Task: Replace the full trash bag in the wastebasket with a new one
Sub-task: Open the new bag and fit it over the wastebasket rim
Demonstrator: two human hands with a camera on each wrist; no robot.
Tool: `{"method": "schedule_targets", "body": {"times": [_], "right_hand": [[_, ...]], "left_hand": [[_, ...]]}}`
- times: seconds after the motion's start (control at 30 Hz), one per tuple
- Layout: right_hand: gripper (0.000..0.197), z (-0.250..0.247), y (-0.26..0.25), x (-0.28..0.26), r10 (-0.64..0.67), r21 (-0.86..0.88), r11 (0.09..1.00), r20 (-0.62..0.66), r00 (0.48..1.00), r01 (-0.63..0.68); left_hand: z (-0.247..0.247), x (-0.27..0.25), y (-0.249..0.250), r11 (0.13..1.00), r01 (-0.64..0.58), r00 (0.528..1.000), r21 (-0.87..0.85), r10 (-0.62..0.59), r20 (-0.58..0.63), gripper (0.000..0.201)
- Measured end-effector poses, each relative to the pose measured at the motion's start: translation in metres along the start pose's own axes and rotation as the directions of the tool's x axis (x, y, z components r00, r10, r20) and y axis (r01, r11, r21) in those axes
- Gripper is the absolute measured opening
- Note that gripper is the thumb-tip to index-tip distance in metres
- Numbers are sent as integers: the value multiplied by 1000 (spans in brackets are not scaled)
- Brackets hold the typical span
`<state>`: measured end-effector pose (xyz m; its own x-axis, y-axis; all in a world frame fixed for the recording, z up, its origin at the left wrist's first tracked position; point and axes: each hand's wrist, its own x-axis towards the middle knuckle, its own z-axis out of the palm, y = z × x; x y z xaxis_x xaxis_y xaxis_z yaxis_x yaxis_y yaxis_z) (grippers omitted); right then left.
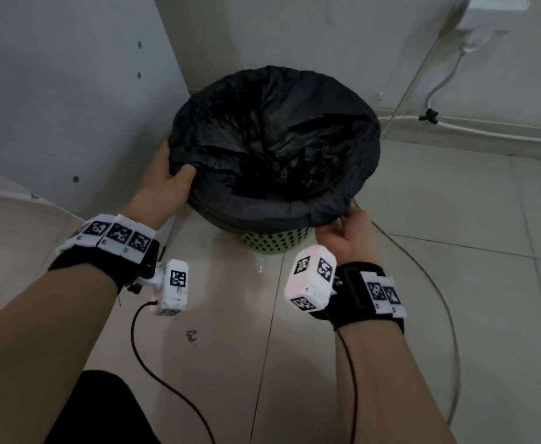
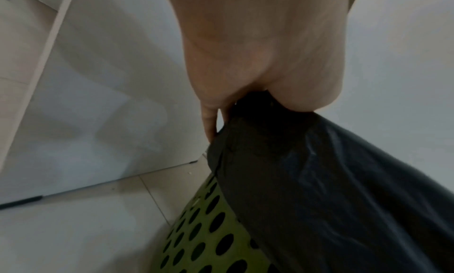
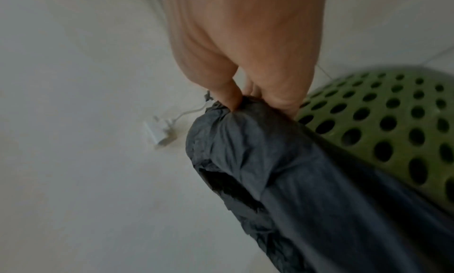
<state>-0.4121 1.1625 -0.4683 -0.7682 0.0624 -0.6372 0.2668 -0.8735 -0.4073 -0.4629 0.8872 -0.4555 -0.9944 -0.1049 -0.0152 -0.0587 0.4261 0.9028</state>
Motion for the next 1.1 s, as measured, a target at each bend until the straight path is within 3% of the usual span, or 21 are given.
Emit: {"method": "schedule_targets", "body": {"times": [0.1,0.13,0.17,0.23,0.3,0.37,0.47,0.53,0.63,0.7,0.77,0.87,0.93,0.97,1.0,1.03,1.07,1.1], "right_hand": [[23,-2,6,-4,-89,-51,995,32,995,91],[20,0,7,-8,-136,-29,990,34,990,137],[33,-1,7,-12,-132,28,991,45,990,131],[45,-3,10,-12,-95,146,986,63,994,85],[46,-2,13,-10,-51,145,988,43,998,44],[45,-4,20,-6,29,122,992,14,999,-31],[37,-1,28,-12,67,6,998,-14,998,-67],[29,0,29,-16,-11,-65,998,-60,998,7],[34,-1,18,-9,-121,-65,991,-56,991,117],[30,1,14,-4,-119,-54,992,-63,991,115],[31,2,13,2,-26,35,999,-45,999,27],[37,9,20,5,-23,-108,994,-132,991,8],[33,4,30,7,-127,-250,965,-158,979,85],[37,0,31,8,-61,-125,991,-102,993,48],[53,-1,28,5,-37,-87,995,39,999,40],[68,-3,28,6,-62,-29,997,133,989,66],[67,-2,28,4,-103,68,993,117,988,95],[57,0,28,3,-58,184,982,75,995,44]], "left_hand": [[4,-8,3,1000,20,992,-22,-23,-128,70],[6,-12,2,1000,10,993,-29,-13,-114,71],[9,-15,-1,1000,0,998,-16,-1,-68,71],[10,-17,-4,998,-25,1000,58,24,20,79],[8,-11,-2,994,-37,999,104,33,43,84],[5,1,0,996,-3,1000,84,4,-18,78],[9,1,1,989,125,981,-76,-135,-136,98],[18,-8,-3,995,89,990,-53,-94,-101,87],[19,-10,-2,1000,19,999,18,-18,-45,73],[9,-3,-2,1000,-16,1000,20,16,-2,73],[-1,3,-4,1000,4,1000,21,-4,22,73],[-1,0,-8,995,93,989,-30,-96,-115,96],[10,-11,-5,993,82,985,-81,-93,-147,96],[16,-16,-5,995,60,990,-86,-70,-120,86],[20,-20,-4,997,47,995,-68,-53,-83,80],[21,-20,-2,998,38,998,-46,-40,-48,80],[20,-16,-1,999,42,998,-26,-43,-36,79],[18,-11,0,998,53,998,-20,-53,-29,75]]}}
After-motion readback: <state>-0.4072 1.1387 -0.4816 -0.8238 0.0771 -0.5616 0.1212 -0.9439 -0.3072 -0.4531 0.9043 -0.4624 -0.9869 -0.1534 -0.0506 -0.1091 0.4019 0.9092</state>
